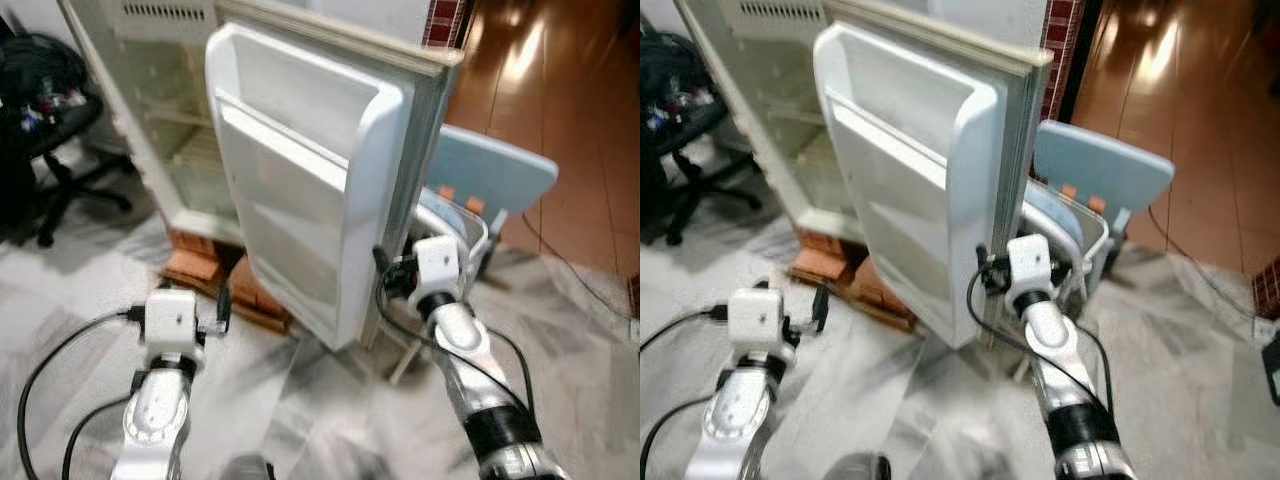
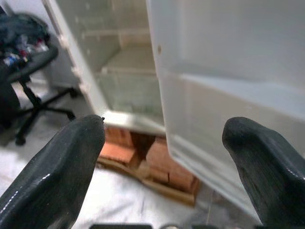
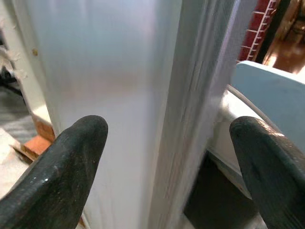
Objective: Restocking fridge
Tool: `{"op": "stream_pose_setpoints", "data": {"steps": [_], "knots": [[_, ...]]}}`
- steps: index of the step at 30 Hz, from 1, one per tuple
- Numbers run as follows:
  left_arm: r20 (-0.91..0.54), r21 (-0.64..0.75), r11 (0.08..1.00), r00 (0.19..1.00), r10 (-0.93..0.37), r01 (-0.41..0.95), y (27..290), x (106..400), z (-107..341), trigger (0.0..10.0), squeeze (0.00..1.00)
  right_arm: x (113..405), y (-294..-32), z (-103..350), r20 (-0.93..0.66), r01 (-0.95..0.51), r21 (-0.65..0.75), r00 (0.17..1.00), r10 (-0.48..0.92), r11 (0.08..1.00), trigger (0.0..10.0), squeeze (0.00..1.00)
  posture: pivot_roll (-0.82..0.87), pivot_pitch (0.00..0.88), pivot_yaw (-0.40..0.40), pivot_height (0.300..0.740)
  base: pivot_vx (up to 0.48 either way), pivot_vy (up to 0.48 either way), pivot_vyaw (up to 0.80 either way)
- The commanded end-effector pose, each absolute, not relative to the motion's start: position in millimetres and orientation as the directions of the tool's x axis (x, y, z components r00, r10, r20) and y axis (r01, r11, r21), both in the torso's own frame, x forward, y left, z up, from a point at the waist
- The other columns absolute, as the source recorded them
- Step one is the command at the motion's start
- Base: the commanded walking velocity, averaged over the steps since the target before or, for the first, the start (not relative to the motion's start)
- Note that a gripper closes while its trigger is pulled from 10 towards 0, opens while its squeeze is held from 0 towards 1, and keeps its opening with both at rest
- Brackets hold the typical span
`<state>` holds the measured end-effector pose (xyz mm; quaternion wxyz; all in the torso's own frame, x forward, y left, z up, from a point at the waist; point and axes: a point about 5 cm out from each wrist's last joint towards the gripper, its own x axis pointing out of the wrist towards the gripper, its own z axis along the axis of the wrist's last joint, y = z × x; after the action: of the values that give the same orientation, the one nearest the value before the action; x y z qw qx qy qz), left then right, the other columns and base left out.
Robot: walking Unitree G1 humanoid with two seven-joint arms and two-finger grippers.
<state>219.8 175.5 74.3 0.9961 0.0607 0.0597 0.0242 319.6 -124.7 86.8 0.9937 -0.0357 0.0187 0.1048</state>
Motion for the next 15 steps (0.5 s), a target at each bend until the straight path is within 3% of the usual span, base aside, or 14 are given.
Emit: {"op": "stream_pose_setpoints", "data": {"steps": [1, 11, 15], "knots": [[-0.126, 0.118, 0.993, 0.991, 0.046, -0.031, 175, 221, 76, 10.0, 0.0, 326, -118, 93, -0.041, -0.219, -0.026, 0.975, 0.218, 0.975, 10.0, 0.0, 0.04, 0.048, 0.002, 0.74, 0.0, 0.0, 0.0], [-0.177, 0.123, 0.992, 0.984, 0.015, 0.007, 170, 224, 71, 10.0, 0.0, 352, -61, 130, 0.04, -0.311, 0.076, 0.95, 0.309, 0.947, 10.0, 0.0, 0.05, 0.041, 0.002, 0.74, 0.0, 0.0, 0.0], [-0.172, 0.126, 0.992, 0.985, 0.005, 0.017, 169, 225, 72, 10.0, 0.0, 352, -33, 146, 0.065, -0.397, 0.215, 0.917, 0.393, 0.892, 10.0, 0.0, 0.05, 0.038, -0.002, 0.74, 0.0, 0.0, 0.0]]}}
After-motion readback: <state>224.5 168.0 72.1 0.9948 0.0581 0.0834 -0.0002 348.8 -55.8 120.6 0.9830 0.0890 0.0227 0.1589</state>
